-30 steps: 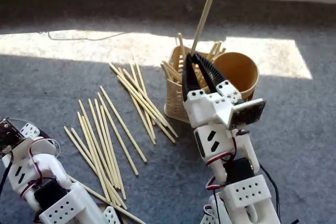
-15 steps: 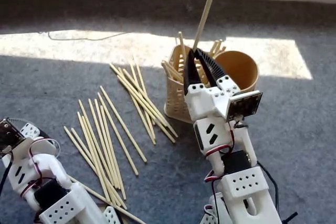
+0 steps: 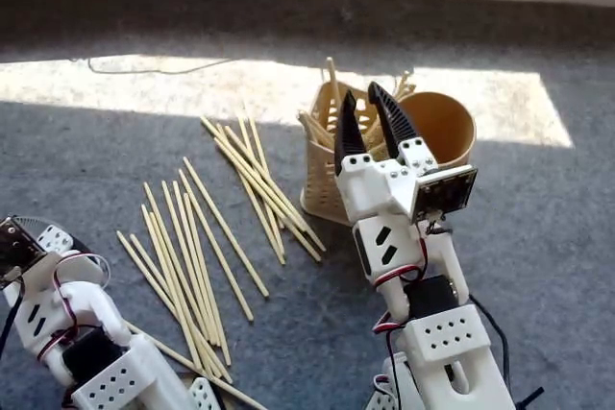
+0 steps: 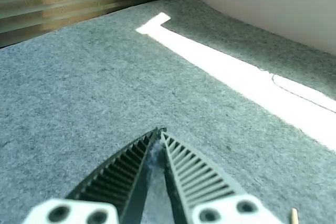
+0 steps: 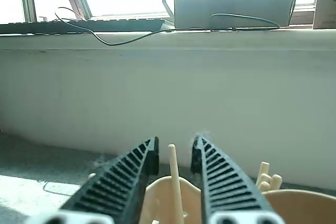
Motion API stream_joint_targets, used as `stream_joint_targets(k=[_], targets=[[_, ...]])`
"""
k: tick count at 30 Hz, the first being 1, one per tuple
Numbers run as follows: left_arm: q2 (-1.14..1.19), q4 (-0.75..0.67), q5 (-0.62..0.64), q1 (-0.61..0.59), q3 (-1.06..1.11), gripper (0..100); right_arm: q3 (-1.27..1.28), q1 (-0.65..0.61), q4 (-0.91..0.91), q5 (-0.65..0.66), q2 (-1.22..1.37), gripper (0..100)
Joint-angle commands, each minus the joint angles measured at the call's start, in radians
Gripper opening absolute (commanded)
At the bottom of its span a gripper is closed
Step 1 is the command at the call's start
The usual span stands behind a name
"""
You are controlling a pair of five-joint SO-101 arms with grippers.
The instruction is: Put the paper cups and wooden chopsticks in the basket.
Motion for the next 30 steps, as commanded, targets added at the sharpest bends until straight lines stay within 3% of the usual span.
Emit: stream_joint_targets(k=[1, 5, 18, 24, 30], targets=[[-0.007, -0.015, 0.002, 0.025, 0.015, 2, 0.004, 0.005, 0.001, -0.002, 0.031, 11.6], [-0.007, -0.015, 0.002, 0.025, 0.015, 2, 0.012, -0.001, 0.051, -0.002, -0.07, 11.6], [-0.007, -0.015, 0.002, 0.025, 0.015, 2, 0.01, -0.111, 0.582, -0.003, -0.584, 11.6], [-0.007, -0.015, 0.002, 0.025, 0.015, 2, 0.01, -0.13, 0.759, -0.008, -0.636, 11.6], [-0.007, -0.015, 0.002, 0.025, 0.015, 2, -0.054, -0.265, 0.944, -0.003, -0.633, 11.6]])
